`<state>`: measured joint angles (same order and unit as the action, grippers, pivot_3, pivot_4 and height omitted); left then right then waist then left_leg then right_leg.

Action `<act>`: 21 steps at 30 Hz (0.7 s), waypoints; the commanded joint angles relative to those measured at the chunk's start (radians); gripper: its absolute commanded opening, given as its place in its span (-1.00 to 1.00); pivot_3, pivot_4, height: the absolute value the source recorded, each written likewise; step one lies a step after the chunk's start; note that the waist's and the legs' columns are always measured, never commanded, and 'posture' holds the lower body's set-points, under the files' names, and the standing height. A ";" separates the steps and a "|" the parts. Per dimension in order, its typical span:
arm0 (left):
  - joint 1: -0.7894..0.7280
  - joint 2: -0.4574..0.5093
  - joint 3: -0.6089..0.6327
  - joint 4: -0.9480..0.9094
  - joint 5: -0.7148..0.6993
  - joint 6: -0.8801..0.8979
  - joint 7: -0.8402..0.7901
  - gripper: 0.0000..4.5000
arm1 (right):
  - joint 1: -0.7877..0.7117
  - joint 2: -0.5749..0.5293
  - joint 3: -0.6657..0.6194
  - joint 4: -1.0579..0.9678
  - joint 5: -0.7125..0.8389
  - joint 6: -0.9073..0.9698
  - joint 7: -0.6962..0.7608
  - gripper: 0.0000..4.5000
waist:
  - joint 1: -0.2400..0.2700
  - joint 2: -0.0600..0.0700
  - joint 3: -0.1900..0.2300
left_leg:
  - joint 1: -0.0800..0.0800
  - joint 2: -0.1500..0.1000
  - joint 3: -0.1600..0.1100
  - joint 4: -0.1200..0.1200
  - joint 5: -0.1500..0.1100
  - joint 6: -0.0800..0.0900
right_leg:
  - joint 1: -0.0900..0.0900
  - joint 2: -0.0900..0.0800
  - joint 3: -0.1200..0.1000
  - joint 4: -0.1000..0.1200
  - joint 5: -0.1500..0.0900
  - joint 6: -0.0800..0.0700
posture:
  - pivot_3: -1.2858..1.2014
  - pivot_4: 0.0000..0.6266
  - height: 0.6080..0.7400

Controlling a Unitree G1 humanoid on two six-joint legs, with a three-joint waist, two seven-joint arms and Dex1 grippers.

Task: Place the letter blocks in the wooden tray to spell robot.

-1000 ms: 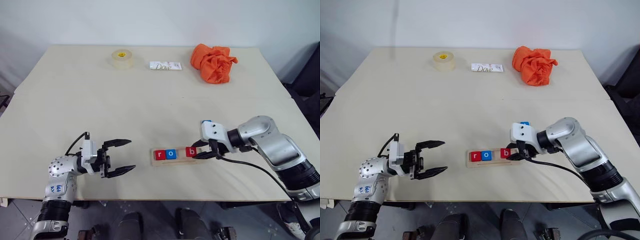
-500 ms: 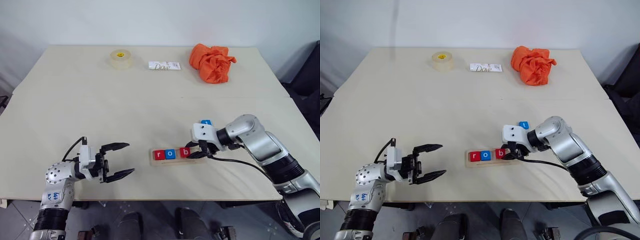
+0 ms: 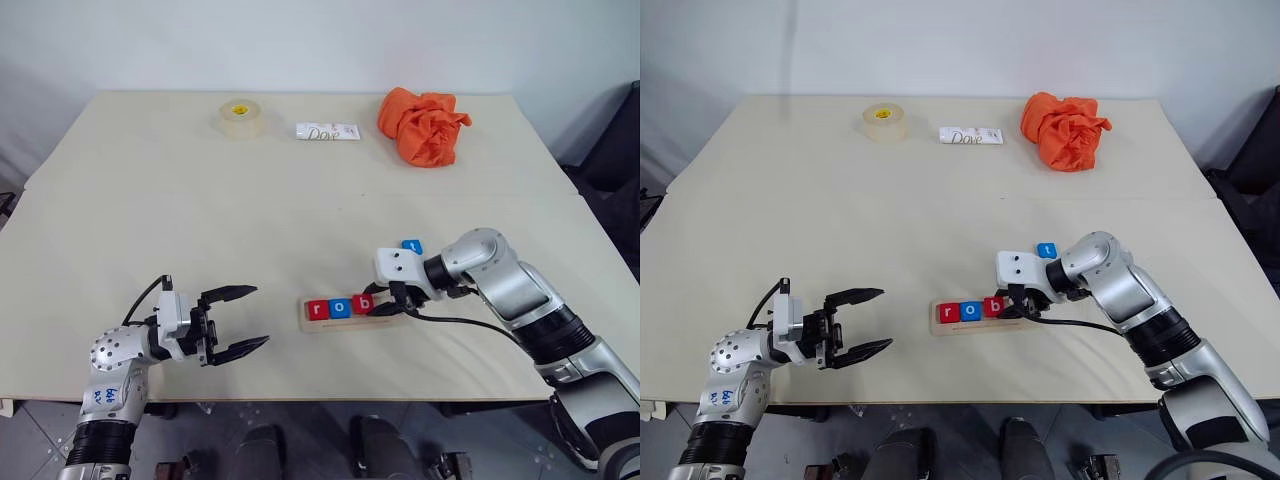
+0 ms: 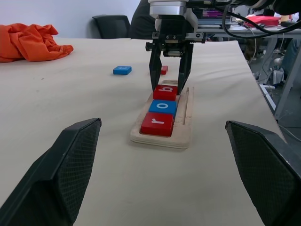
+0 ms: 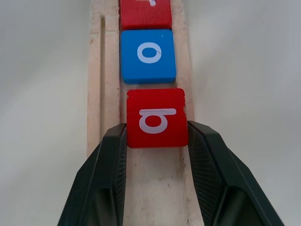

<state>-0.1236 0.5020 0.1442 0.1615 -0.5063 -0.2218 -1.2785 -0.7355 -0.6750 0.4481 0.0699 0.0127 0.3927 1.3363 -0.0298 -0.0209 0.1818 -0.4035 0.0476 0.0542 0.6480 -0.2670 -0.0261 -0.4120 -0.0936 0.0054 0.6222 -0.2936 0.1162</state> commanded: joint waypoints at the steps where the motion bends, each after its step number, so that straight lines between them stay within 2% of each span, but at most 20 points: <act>1: 0.002 -0.001 0.009 -0.035 -0.012 -0.013 0.006 1.00 | -0.003 0.004 0.014 -0.032 -0.006 0.008 0.020 -0.35 | 0.001 0.000 0.000 | 0.000 0.000 0.000 0.000 0.000 0.000 | 0.000 0.000 0.000 0.000 0.000 0.000 | 0.03 -0.52 1.00; 12: -0.008 -0.002 0.006 -0.026 -0.009 -0.014 0.011 1.00 | 0.007 0.015 0.024 -0.048 -0.012 0.031 0.005 -0.35 | 0.000 0.000 0.000 | 0.000 0.000 0.000 0.000 0.000 0.000 | 0.000 0.000 0.000 0.000 0.000 0.000 | 0.03 -0.52 1.00; 21: -0.038 -0.004 0.003 0.002 -0.004 -0.016 0.006 1.00 | -0.032 0.012 -0.024 -0.048 -0.009 0.047 -0.019 0.99 | 0.001 0.000 0.000 | 0.000 0.000 0.000 0.000 0.000 0.000 | 0.000 0.000 0.000 0.000 0.000 0.000 | 0.03 -0.52 1.00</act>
<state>-0.1527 0.4995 0.1438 0.1712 -0.5057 -0.2231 -1.2702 -0.7490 -0.6541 0.4591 0.0443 -0.0059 0.4333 1.3185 -0.0287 -0.0209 0.1818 -0.4036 0.0473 0.0542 0.6478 -0.2670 -0.0262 -0.4121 -0.0941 0.0054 0.6220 -0.2936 0.1161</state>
